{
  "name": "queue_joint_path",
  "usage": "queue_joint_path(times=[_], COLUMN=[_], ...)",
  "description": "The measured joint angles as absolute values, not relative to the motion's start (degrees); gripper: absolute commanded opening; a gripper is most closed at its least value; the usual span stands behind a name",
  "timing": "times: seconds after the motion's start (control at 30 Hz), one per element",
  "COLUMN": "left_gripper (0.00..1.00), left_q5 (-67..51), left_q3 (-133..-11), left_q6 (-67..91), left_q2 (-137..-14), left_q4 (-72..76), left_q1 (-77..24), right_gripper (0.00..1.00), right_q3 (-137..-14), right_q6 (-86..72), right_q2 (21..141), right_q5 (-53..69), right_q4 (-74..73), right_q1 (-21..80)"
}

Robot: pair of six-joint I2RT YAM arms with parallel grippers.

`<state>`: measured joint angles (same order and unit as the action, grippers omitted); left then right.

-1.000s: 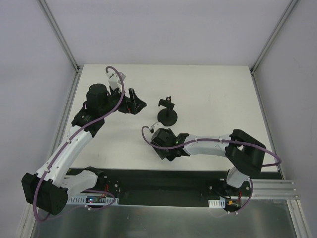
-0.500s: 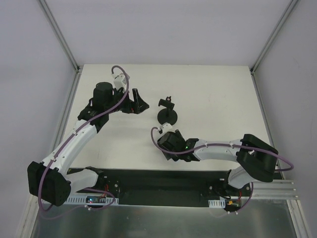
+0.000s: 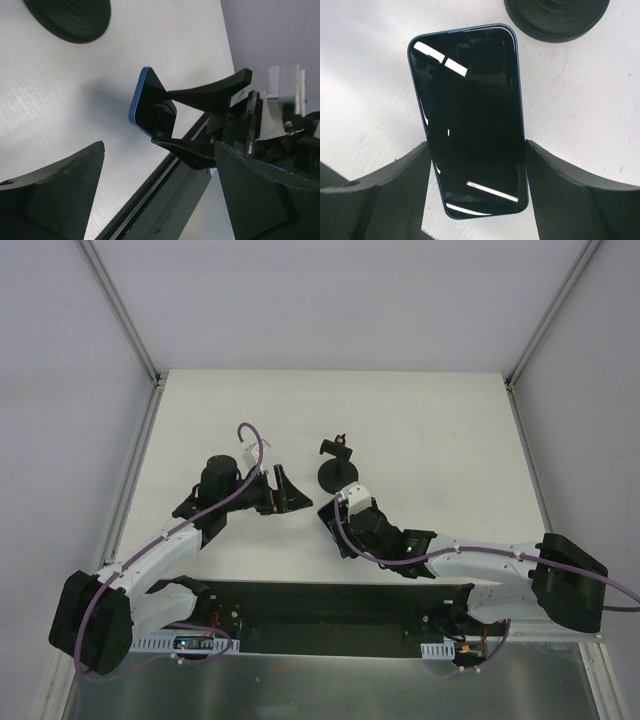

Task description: Place the phone on the phone stand

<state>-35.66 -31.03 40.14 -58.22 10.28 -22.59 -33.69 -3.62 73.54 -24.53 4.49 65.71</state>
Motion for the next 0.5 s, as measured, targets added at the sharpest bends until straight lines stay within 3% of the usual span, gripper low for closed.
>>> queue_joint_path(times=[0.03, 0.07, 0.23, 0.37, 0.47, 0.5], left_gripper=[0.75, 0.72, 0.69, 0.58, 0.47, 0.37], left_q5=[-36.2, -36.6, -36.9, -36.8, -36.4, -36.3], left_q3=[-30.4, -30.3, -30.4, -31.1, -33.2, -33.9], left_q6=[41.0, 41.6, 42.9, 44.2, 45.2, 45.6], left_q2=[-59.1, -60.3, -66.3, -70.3, -73.3, -74.1], left_q4=[11.6, 12.9, 18.7, 22.1, 23.7, 24.4], left_q1=[-23.7, -25.0, -30.8, -33.6, -35.0, -35.1], right_gripper=[0.01, 0.01, 0.01, 0.01, 0.01, 0.01], right_q3=[-32.9, -32.3, -30.0, -29.2, -29.1, -29.1], right_q6=[-3.5, -3.4, -3.4, -3.2, -2.7, -2.5], right_q2=[72.2, 70.8, 64.1, 59.7, 57.5, 57.0], right_q5=[-24.3, -23.9, -21.9, -20.3, -20.1, -20.1], right_q4=[5.5, 6.0, 7.8, 8.5, 8.6, 8.7], right_q1=[65.7, 65.7, 65.7, 65.7, 65.7, 65.7])
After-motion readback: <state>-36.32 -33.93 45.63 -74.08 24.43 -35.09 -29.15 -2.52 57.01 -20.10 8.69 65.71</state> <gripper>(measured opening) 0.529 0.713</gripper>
